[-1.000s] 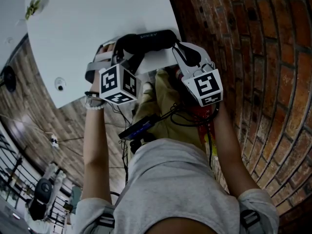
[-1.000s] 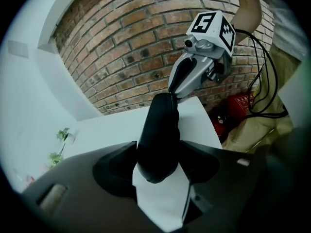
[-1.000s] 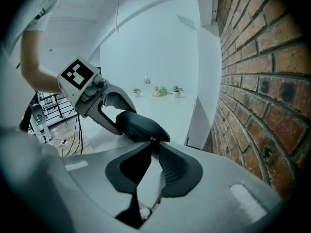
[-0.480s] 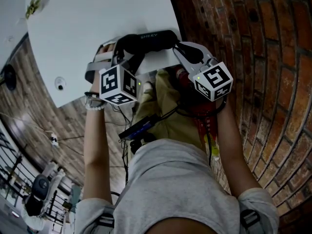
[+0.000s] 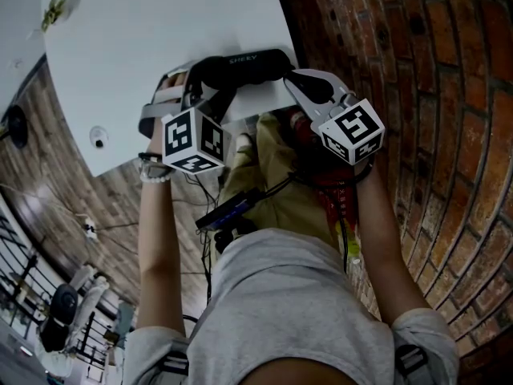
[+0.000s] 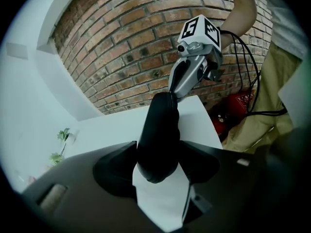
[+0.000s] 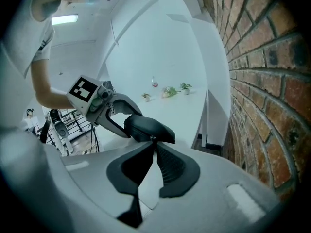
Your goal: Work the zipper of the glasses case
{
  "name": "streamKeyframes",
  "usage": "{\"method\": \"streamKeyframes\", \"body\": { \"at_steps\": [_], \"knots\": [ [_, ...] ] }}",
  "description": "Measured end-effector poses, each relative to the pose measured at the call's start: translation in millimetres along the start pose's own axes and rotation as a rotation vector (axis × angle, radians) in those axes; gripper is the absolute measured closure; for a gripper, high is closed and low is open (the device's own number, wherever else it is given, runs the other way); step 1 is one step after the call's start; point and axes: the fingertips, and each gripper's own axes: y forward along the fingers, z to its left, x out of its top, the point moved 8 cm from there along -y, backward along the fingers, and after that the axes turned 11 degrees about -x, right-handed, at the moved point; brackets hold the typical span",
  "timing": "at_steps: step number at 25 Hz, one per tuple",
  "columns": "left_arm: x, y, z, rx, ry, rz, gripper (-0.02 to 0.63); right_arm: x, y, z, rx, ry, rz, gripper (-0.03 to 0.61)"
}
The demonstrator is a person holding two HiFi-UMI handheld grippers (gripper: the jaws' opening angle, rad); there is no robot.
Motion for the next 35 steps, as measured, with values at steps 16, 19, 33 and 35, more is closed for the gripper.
{"method": "streamKeyframes", "body": {
  "at_steps": [16,19,33,35],
  "knots": [
    [-1,1,1,0.005,-0.008,0.000,0.333,10,-14,5,0.004,0.026,-0.021,0.575],
    [-2,2,1,0.004,-0.008,-0.002,0.333,7,-14,8,-0.010,-0.001,-0.004,0.575],
    [-3,1,2,0.003,-0.003,0.003,0.333,-2,1,3,-0.030,-0.033,0.055,0.511],
    [-3,1,1,0.003,0.000,0.005,0.333,-1,2,2,-0.006,-0.031,0.054,0.511]
  ]
}}
